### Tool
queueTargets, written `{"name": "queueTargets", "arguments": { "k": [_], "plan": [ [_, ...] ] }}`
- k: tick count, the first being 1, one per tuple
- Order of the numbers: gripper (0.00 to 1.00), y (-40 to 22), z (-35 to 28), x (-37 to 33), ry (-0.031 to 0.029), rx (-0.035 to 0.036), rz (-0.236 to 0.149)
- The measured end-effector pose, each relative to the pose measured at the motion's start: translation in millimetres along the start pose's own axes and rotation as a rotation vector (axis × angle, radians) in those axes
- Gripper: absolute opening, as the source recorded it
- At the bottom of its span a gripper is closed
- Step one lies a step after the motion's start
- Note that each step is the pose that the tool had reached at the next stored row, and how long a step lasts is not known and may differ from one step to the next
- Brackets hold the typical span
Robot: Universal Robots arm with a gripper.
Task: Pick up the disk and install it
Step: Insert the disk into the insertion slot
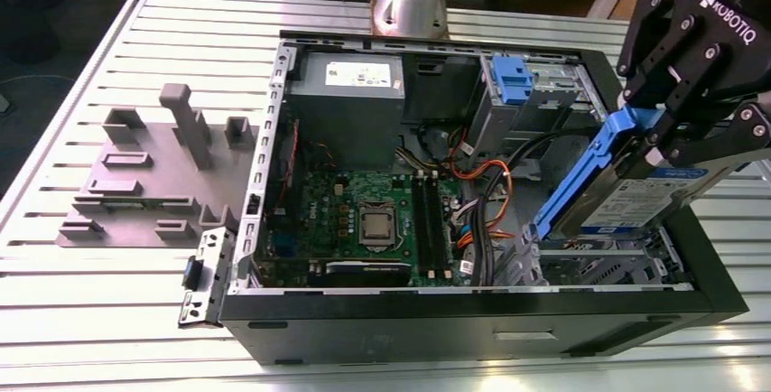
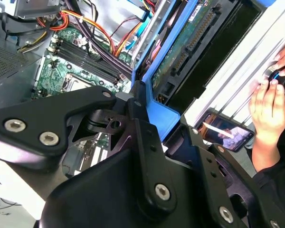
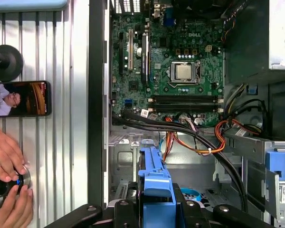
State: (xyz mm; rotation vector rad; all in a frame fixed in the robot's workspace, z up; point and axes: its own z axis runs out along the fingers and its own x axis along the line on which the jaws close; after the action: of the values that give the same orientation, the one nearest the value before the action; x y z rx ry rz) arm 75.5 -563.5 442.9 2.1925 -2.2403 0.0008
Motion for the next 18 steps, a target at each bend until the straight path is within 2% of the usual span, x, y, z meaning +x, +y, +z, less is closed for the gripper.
{"name": "queueTargets", "arguments": {
  "k": [18],
  "plan": [
    [0.36,-0.3,14.5,1.7,-0.0001,0.0000,0.000]
  ]
}}
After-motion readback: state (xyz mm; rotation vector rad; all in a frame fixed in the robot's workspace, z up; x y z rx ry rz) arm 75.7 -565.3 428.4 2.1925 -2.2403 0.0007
